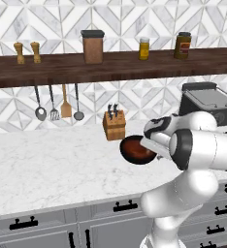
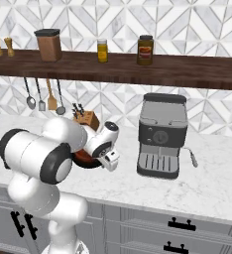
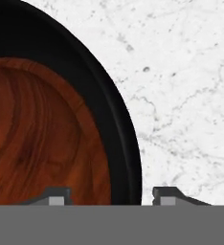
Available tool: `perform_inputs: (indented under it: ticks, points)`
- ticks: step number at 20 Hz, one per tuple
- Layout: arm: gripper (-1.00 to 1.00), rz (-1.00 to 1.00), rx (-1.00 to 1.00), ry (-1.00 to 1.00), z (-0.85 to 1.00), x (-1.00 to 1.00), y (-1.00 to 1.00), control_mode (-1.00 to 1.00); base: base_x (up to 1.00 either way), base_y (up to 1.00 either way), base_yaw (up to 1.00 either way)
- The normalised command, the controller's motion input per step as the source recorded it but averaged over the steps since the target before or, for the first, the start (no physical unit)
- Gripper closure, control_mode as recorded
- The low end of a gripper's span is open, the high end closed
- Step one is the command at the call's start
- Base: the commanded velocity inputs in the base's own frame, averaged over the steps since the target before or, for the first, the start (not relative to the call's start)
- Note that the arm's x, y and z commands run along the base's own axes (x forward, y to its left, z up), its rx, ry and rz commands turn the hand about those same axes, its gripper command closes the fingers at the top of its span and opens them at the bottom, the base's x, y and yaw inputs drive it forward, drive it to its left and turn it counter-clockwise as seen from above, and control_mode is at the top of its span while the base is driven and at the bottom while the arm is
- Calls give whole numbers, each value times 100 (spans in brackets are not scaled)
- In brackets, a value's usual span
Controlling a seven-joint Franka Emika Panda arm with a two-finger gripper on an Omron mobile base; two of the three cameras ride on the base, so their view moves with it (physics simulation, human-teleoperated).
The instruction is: Pick up the bowls on the counter and stack them on top of one another in the open cabinet. Place the smaller bowl on top of the larger bowl.
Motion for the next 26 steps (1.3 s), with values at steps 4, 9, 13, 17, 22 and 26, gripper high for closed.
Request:
perform_inputs:
  ticks: [4, 9, 13, 17, 22, 26]
  points:
    - [100, 0, 0, -2, -2, 1, 11, -100, 0, 0, 0]
    - [100, -1, 3, -9, 26, -41, 0, -100, 0, 0, 0]
    - [100, -3, 8, -13, 60, -71, 0, -100, 0, 0, 0]
    - [100, 0, 0, -6, 85, -59, 0, -100, 0, 0, 0]
    - [100, -13, 4, 1, 97, -59, -11, -100, 0, 0, 0]
    - [100, -22, 0, 1, 99, -41, -10, -100, 0, 0, 0]
